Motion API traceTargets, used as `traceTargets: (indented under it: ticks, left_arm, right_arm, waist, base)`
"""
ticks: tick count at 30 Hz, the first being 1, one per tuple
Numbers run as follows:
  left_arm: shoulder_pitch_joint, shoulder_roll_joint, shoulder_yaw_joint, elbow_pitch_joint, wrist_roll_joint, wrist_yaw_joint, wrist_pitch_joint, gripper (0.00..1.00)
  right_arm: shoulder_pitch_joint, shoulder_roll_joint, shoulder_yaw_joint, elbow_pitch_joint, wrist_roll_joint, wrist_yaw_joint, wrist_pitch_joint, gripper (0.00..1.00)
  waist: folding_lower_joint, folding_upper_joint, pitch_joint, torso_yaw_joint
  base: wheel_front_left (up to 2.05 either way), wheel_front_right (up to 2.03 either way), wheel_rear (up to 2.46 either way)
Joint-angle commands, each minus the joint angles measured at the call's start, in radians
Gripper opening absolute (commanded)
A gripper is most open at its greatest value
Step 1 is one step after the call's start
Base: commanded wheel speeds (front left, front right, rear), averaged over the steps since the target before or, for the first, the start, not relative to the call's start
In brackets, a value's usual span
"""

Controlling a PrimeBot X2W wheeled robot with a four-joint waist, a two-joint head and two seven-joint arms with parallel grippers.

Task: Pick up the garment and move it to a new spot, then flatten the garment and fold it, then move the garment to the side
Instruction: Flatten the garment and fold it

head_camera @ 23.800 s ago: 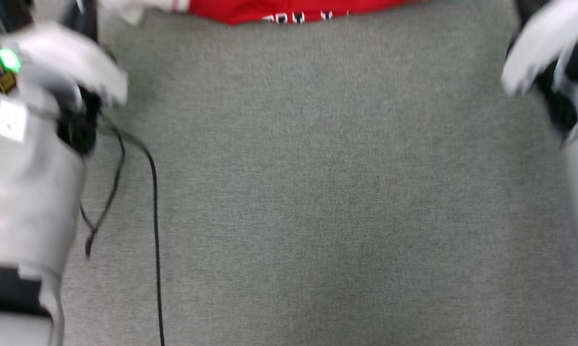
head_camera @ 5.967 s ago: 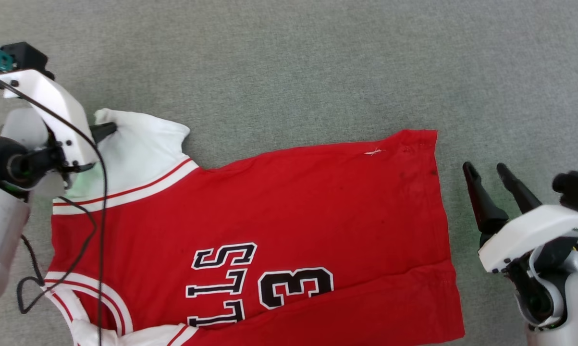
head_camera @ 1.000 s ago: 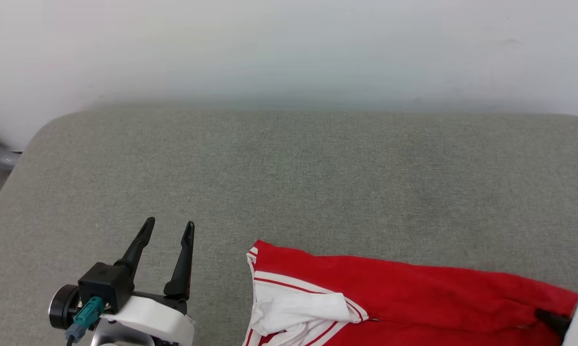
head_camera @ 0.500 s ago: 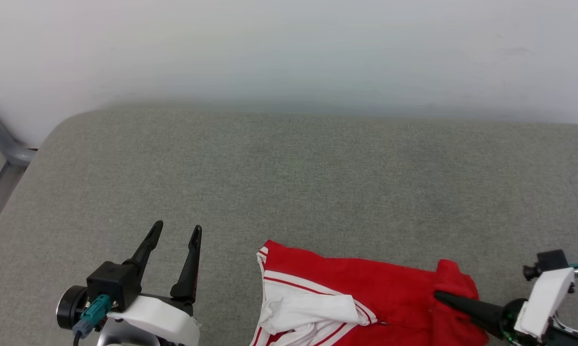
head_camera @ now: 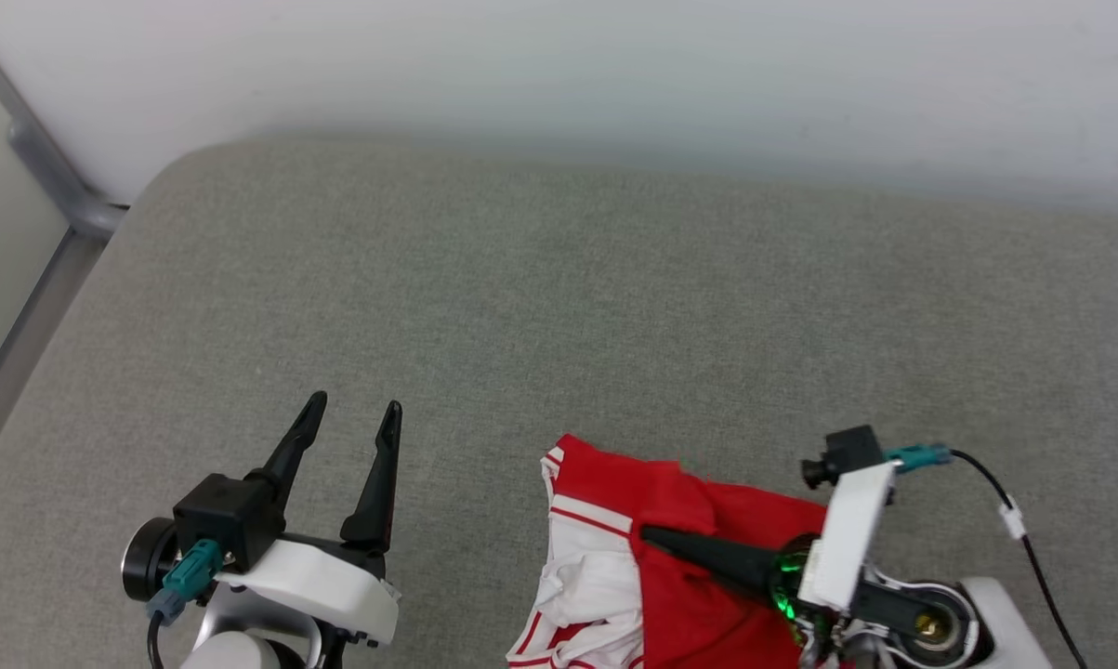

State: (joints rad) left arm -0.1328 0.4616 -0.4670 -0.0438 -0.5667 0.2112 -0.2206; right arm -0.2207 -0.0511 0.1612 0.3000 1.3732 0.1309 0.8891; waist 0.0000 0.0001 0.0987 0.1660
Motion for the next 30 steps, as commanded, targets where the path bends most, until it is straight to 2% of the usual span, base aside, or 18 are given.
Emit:
traceTargets:
  ticks: [1,5,6,7,8,13,17,21,25,30]
  left_arm:
    - [-0.014,-0.005,0.004,0.003,-0.001,-0.004,-0.006,1.00]
    - [-0.032,-0.018,0.001,0.017,0.000,-0.014,-0.015,1.00]
    - [-0.036,-0.020,0.000,0.022,0.000,-0.016,-0.017,1.00]
    - [-0.038,-0.022,0.000,0.027,0.000,-0.017,-0.020,1.00]
    - [-0.040,-0.024,0.001,0.031,0.000,-0.018,-0.021,1.00]
    - [-0.041,-0.026,0.004,0.050,0.000,-0.024,-0.027,1.00]
    - [-0.041,-0.023,0.002,0.060,0.002,-0.026,-0.029,1.00]
    - [-0.032,-0.020,0.003,0.062,0.001,-0.022,-0.028,1.00]
    - [-0.017,-0.014,0.002,0.058,0.000,-0.015,-0.024,1.00]
    - [0.005,-0.008,0.006,0.045,0.001,0.003,-0.021,1.00]
  right_arm:
    - [-0.018,0.001,0.020,0.012,-0.013,0.000,-0.022,0.00]
    - [-0.049,0.001,0.087,0.061,-0.052,0.000,-0.092,0.00]
    - [-0.051,0.001,0.098,0.072,-0.052,0.000,-0.102,0.38]
    - [-0.054,0.001,0.109,0.079,-0.050,0.000,-0.112,0.82]
    - [-0.058,0.001,0.121,0.082,-0.048,0.000,-0.121,1.00]
    - [-0.072,0.001,0.171,0.058,-0.034,0.000,-0.138,1.00]
    - [-0.071,-0.001,0.185,0.005,-0.081,0.000,-0.164,1.00]
    - [-0.060,-0.031,0.191,-0.039,-0.149,0.000,-0.196,1.00]
    - [-0.039,-0.066,0.159,-0.073,-0.281,0.000,-0.287,1.00]
    - [0.000,-0.111,0.057,-0.099,-0.465,0.000,-0.396,1.00]
  waist:
    - [0.0000,-0.0001,0.020,0.011]
    - [0.0000,-0.0001,0.045,0.021]
    - [0.0000,-0.0001,0.048,0.022]
    - [0.0000,-0.0001,0.049,0.022]
    - [0.0000,-0.0001,0.052,0.021]
    - [0.0000,-0.0001,0.046,0.007]
    - [0.0000,-0.0001,0.027,-0.010]
    - [0.0000,-0.0001,0.008,-0.025]
    - [0.0000,-0.0001,-0.015,-0.044]
    - [0.0000,-0.0001,-0.040,-0.070]
  base:
    - [0.00,0.00,0.00]
    - [0.00,0.00,0.00]
    - [0.00,0.00,0.00]
    - [0.00,0.00,0.00]
    - [0.00,0.00,0.00]
    - [0.00,0.00,0.00]
    - [0.00,0.00,0.00]
    - [0.00,0.00,0.00]
    - [0.00,0.00,0.00]
    - [0.00,0.00,0.00]
